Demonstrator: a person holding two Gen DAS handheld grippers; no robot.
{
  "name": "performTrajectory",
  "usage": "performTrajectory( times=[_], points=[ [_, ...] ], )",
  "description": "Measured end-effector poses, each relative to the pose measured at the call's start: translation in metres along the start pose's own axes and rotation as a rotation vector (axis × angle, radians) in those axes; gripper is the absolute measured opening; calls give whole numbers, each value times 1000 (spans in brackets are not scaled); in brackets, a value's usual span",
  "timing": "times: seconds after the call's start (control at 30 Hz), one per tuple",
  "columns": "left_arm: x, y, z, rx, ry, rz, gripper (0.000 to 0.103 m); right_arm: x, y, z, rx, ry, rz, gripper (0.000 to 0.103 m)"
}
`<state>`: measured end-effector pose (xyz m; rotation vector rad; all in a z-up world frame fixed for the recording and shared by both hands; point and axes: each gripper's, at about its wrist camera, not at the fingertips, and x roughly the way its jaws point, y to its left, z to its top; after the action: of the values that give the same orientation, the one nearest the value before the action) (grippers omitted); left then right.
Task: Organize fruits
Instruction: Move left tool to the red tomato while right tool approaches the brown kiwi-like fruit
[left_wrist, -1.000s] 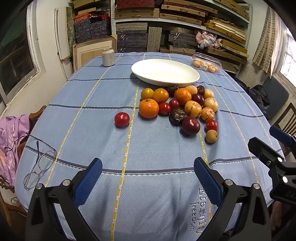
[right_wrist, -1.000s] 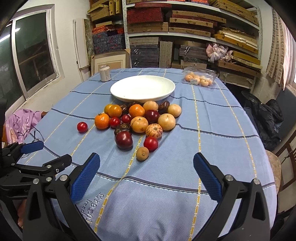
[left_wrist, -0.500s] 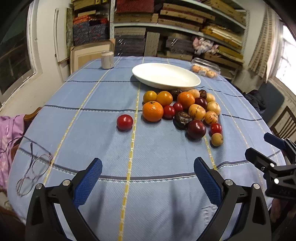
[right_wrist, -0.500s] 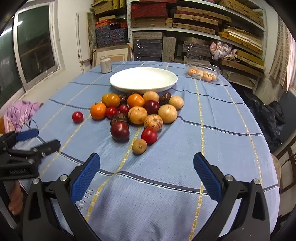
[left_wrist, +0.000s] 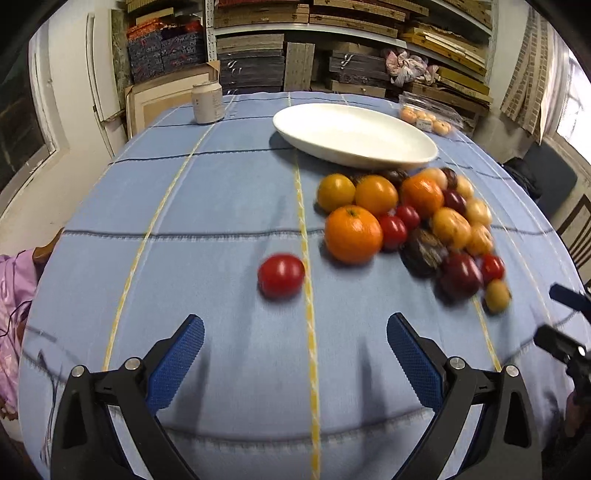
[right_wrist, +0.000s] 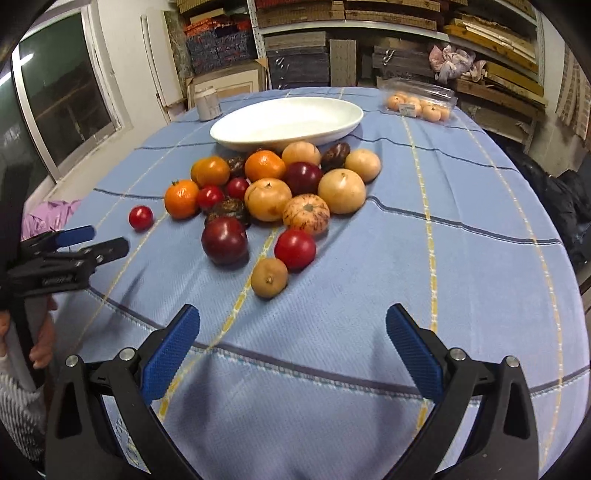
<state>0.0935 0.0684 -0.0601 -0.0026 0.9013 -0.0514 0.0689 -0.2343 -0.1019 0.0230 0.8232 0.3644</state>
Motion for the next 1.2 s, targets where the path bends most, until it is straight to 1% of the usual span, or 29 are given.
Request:
performTrajectory(
  times=[0.1,0.17,0.23,0.3,0.33,0.37,0.43,0.5,0.57,0.63,0.7,0.73,0.77,0.87,0.9,0.93,0.97,1.0,1.07,1.2],
  points=[
    [14,7,8,-23,16,-6,99,6,-1,4,-12,5,-13,99],
    [24,9,11,-26,41,-36,99,9,-5,8,10,5,7,99],
    [29,8,12,-18,48,-35,99,9,-11,12,50,-18,28,99],
    [34,6,12,-5,54,-49,99,10,-14,16,71,-28,42,99],
    [36,7,13,-7,61,-56,99,11,-15,18,74,-26,40,99],
    [39,8,15,-16,69,-78,99,13,-14,22,68,-27,32,99],
    [40,10,17,-34,66,-101,99,14,-11,24,52,-36,11,99],
    [41,12,20,-41,59,-110,99,17,-8,26,28,-50,-16,99],
    [42,11,19,-34,53,-107,99,21,-8,27,24,-54,-11,98],
    [43,8,20,-14,48,-109,98,24,-8,26,28,-52,9,90],
    [42,6,21,4,36,-107,91,30,-11,28,40,-32,-3,48],
    [42,4,21,10,31,-109,88,32,-13,28,49,-28,-1,44],
    [42,4,20,13,28,-110,88,36,-16,28,67,-14,9,44],
    [41,3,21,16,19,-113,88,37,-15,26,64,-13,26,45],
    [42,3,21,14,19,-113,86,37,-13,25,53,-14,23,45],
    [43,3,21,13,22,-116,75,38,-10,25,42,-16,25,44],
    [44,2,23,16,17,-103,68,38,-8,24,35,-16,28,45],
    [45,2,23,21,17,-100,65,38,-7,24,27,-16,30,46],
    [46,0,25,27,15,-98,65,38,-5,22,20,-17,29,50],
    [46,2,24,22,12,-103,63,37,-1,20,12,-18,42,51]
  ],
)
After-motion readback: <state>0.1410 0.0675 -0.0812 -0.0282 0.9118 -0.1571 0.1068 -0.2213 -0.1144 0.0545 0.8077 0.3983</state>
